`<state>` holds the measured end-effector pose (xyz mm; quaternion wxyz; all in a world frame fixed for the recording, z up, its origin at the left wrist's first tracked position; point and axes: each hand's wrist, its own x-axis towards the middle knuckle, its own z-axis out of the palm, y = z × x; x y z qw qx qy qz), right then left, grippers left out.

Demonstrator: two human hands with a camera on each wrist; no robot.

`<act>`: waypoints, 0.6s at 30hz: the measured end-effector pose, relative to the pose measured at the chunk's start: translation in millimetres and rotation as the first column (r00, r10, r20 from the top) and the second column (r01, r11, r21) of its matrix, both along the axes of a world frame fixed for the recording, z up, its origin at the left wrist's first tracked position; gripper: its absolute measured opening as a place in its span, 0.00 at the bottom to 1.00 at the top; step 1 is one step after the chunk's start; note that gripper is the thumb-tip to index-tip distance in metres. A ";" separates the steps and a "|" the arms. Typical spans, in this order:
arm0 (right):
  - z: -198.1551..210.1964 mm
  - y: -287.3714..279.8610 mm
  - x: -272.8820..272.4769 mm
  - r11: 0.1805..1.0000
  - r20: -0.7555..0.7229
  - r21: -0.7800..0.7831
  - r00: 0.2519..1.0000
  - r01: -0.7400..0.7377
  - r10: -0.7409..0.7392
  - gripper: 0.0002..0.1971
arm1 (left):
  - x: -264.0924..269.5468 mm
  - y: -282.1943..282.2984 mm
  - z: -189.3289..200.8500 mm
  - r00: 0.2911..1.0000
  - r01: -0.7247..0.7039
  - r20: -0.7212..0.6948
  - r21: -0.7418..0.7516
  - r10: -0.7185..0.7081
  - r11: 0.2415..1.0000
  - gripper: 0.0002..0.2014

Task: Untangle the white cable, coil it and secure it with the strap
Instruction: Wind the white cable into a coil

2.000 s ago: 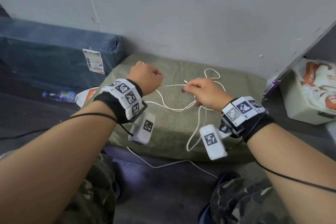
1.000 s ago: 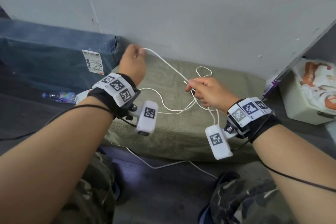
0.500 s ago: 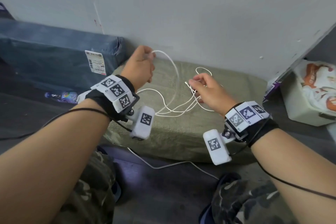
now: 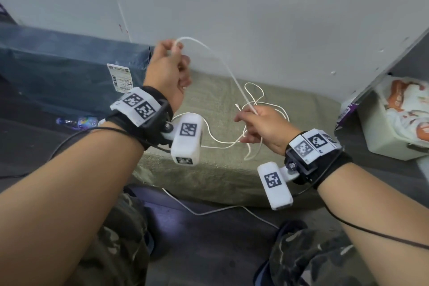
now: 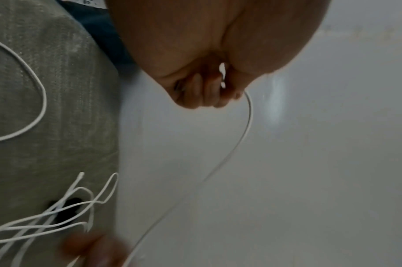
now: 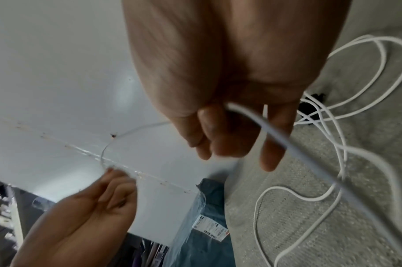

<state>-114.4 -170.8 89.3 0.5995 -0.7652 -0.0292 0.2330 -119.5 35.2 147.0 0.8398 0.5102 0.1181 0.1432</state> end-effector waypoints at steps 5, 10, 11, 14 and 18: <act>6.7 -9.7 3.7 0.987 -0.086 0.132 0.993 0.087 -0.076 0.09 | -0.2 22.8 6.9 0.985 -0.169 -0.057 -0.123 0.163 0.978 0.11; 18.3 -10.5 6.7 0.975 0.022 0.205 0.996 0.083 -0.090 0.18 | 0.4 27.3 1.3 0.985 -0.160 -0.083 -0.133 0.149 0.978 0.11; 19.5 -11.1 7.9 0.971 0.019 0.229 0.997 0.066 -0.072 0.22 | 0.3 27.6 0.4 0.986 -0.147 -0.093 -0.134 0.135 0.980 0.11; 20.7 -12.8 9.0 0.976 0.063 0.218 0.998 -0.003 -0.011 0.28 | -0.9 24.4 -1.0 0.992 -0.069 -0.109 -0.119 0.056 0.991 0.10; 22.4 -14.7 4.1 0.989 0.144 0.043 0.981 -0.139 0.132 0.24 | -2.0 13.5 -5.2 0.985 0.118 -0.127 -0.030 -0.121 0.993 0.12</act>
